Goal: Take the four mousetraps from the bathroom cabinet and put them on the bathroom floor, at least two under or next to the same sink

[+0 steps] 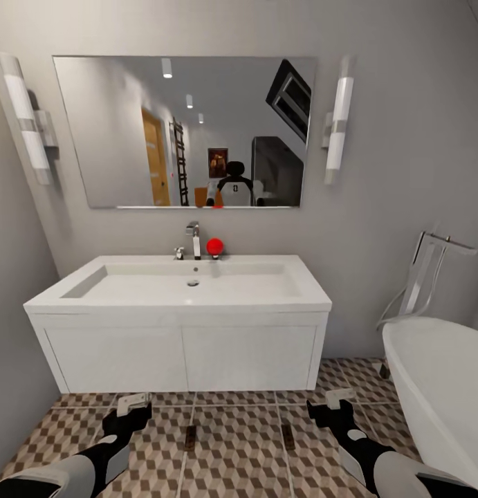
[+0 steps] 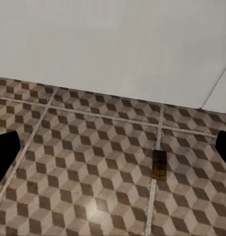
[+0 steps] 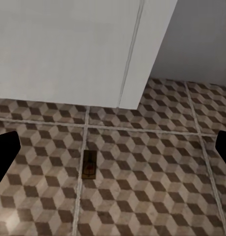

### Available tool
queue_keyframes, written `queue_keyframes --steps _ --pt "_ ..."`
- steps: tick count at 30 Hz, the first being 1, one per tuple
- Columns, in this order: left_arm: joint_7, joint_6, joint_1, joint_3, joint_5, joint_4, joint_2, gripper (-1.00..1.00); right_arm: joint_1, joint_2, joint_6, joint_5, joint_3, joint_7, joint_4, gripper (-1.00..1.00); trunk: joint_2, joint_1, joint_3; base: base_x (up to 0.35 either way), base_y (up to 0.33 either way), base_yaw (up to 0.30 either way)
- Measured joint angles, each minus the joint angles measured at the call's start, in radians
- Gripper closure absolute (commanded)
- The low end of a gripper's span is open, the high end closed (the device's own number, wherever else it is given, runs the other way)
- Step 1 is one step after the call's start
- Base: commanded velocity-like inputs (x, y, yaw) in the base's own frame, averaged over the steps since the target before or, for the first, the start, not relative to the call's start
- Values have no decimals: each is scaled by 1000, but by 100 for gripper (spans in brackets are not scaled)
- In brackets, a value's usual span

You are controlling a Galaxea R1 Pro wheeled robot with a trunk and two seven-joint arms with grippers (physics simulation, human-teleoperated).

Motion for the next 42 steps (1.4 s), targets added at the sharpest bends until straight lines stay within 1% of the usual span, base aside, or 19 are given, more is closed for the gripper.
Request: queue_keyframes --steps 9,42 --pt "-1 -14 5 0 -1 1 -5 -100 0 0 0 0 0 0 0 -100 63 -35 28 0 0 0" --pt "3 -15 5 2 -1 -2 -7 -100 0 0 0 0 0 0 0 -100 294 -161 132 0 0 0"
